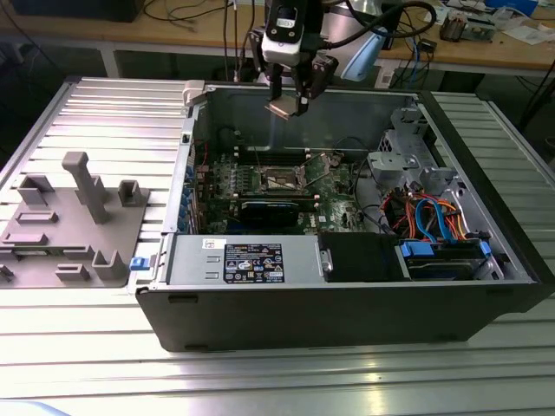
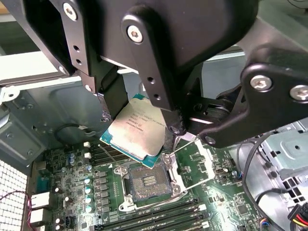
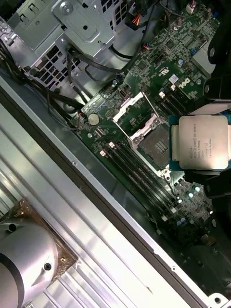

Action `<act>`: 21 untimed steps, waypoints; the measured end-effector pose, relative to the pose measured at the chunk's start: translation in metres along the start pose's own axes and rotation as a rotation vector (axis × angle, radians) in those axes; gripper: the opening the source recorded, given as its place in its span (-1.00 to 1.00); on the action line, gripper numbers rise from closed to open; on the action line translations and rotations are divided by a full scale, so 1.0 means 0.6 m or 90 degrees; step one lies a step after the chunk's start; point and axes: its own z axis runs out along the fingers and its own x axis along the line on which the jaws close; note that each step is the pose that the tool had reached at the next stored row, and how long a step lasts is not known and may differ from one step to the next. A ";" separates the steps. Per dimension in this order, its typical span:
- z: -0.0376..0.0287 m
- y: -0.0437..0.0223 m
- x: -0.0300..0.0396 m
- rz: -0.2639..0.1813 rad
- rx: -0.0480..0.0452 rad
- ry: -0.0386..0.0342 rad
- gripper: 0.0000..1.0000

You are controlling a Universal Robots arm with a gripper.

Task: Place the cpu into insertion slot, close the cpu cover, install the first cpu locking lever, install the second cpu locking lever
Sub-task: 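Place the cpu into insertion slot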

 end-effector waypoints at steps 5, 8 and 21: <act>0.000 0.000 0.000 0.032 -0.0005 -0.0025 0.08; 0.001 0.000 0.000 0.046 -0.0007 -0.0035 0.08; 0.001 0.000 0.000 0.106 -0.0016 -0.0081 0.08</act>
